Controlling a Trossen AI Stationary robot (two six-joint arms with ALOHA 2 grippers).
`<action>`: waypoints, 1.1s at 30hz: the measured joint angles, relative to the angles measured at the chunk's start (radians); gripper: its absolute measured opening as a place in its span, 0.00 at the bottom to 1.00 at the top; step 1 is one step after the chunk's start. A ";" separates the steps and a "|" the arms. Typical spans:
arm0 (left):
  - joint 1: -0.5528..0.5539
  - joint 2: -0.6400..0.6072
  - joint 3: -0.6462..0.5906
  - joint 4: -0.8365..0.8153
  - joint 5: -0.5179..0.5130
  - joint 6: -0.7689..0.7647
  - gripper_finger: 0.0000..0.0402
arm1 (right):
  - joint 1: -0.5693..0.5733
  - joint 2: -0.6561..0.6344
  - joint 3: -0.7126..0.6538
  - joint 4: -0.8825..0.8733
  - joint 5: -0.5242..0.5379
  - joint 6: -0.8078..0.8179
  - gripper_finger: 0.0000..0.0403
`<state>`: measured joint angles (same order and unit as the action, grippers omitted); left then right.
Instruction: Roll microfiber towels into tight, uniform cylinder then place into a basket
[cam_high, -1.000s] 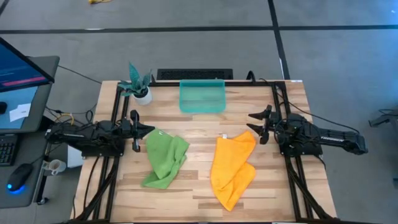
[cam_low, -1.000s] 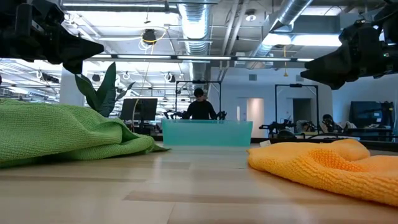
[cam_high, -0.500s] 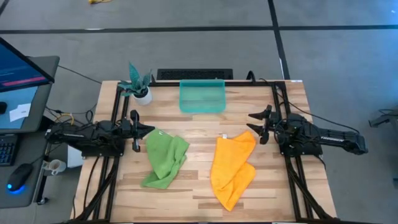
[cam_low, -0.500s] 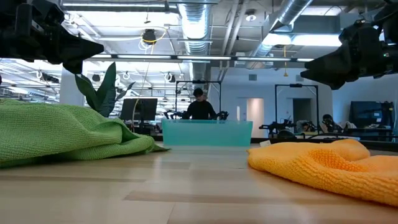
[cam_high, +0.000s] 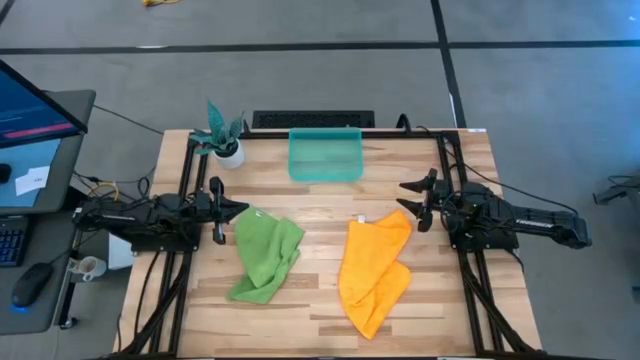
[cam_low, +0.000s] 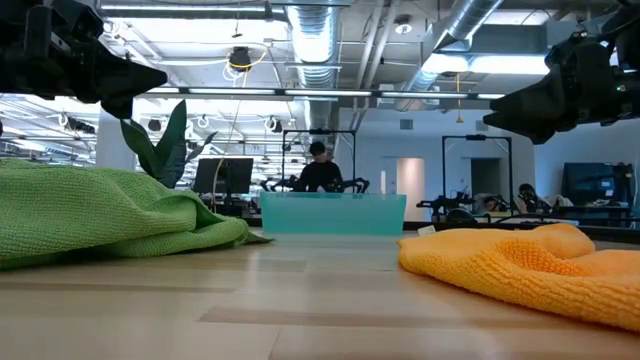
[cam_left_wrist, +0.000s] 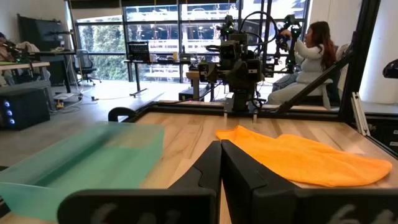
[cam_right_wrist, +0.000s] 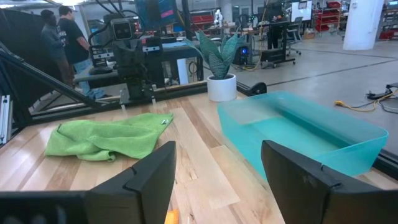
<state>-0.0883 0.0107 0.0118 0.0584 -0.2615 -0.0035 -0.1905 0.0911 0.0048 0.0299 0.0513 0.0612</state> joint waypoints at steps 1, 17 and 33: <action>0.000 0.000 0.000 0.000 0.000 0.000 0.00 | 0.000 0.000 0.000 0.000 0.000 0.000 0.65; 0.000 0.000 0.000 0.000 0.000 0.000 0.00 | 0.000 0.000 0.000 0.000 0.000 0.000 0.65; 0.000 0.000 0.000 0.000 0.000 0.000 0.00 | 0.000 0.000 0.000 0.000 0.000 -0.013 0.65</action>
